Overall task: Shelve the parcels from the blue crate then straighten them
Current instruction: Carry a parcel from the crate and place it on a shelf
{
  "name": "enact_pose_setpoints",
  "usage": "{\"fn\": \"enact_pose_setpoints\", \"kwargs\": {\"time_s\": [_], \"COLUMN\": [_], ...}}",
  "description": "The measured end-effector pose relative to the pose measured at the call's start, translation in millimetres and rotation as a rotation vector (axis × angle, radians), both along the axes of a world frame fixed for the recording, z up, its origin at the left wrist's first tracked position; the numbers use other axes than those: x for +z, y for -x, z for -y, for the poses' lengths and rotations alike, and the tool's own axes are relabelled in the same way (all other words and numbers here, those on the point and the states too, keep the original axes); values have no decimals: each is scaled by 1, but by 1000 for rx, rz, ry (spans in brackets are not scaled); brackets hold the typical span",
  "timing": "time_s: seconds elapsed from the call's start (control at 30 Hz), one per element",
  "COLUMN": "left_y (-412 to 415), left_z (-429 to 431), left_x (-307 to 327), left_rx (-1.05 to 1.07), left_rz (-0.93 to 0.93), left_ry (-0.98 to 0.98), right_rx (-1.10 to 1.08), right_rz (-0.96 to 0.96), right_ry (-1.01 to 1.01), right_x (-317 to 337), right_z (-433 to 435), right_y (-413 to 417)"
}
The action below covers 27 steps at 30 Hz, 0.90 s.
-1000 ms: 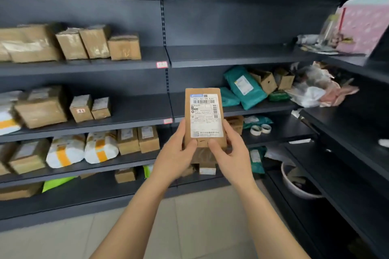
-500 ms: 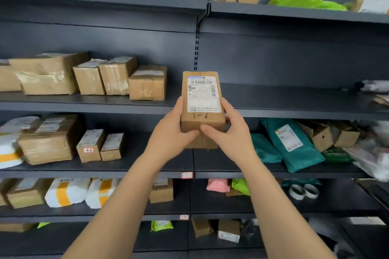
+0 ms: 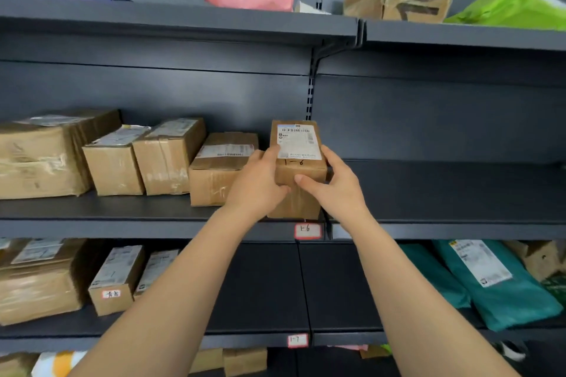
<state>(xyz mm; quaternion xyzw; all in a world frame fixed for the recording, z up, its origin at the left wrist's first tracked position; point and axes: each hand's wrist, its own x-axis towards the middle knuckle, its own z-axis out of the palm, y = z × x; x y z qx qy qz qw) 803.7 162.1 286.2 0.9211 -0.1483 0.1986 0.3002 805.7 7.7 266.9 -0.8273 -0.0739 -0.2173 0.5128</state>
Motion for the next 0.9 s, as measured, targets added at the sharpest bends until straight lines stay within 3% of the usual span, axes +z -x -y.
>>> {"fn": "enact_pose_setpoints", "kwargs": {"time_s": [0.27,0.43,0.57,0.77,0.9], "left_y": [-36,-50,-44,-23,14], "left_z": [3,0,4,27,49], "left_x": [-13,-22,-23,-36,-52], "left_rx": [282,316,334,118,-104], "left_rz": [206,89,150,438,378], "left_ry": [-369,-350,-390,-453,-481], "right_rx": [16,4,-63,-373,-602], "right_rz": [-55,-48,-67,-38,-124], "right_ry": [125,276,461,732,809], "right_x": [-7,-13,-17,-28,-42], "right_z": [3,-1,6,29,46], "right_y": [-50,-61,-47,6,70]}}
